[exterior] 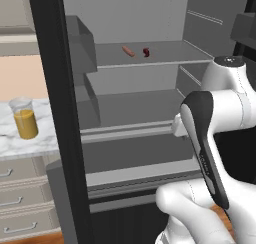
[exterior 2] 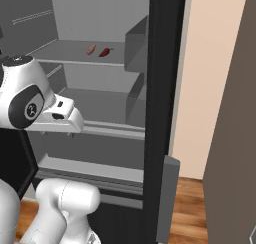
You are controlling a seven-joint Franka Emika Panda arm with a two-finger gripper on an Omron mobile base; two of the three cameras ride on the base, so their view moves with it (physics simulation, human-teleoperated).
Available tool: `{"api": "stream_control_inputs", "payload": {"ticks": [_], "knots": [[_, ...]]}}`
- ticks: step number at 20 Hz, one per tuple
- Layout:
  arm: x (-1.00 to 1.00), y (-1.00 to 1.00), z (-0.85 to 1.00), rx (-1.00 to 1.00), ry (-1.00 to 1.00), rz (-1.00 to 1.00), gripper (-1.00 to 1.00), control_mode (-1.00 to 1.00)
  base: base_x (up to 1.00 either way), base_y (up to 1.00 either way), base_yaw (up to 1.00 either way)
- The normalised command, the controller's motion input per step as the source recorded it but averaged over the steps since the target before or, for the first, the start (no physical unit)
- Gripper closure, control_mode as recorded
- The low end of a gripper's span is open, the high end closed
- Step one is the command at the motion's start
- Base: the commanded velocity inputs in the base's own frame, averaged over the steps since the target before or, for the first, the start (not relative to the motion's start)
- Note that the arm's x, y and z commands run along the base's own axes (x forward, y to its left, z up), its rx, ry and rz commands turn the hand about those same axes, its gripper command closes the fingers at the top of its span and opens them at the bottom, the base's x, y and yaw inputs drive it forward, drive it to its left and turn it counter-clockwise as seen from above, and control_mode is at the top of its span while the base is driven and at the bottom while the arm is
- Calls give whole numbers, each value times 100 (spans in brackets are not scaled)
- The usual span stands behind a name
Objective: Move the chili pepper and sausage from the second highest shelf to the top shelf to make space. Then, place the pitcher from the counter on the cleared second highest shelf.
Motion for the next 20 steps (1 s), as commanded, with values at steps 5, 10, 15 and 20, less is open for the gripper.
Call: {"api": "stream_control_inputs", "payload": {"ticks": [5,10,15,20], "knots": [[0,0,0,0,0,0,-100,100,-54,4,17],[0,0,0,0,0,0,-100,100,-60,13,35],[0,0,0,0,0,0,-100,100,-15,47,46],[0,0,0,0,0,0,-100,100,0,69,50]]}}
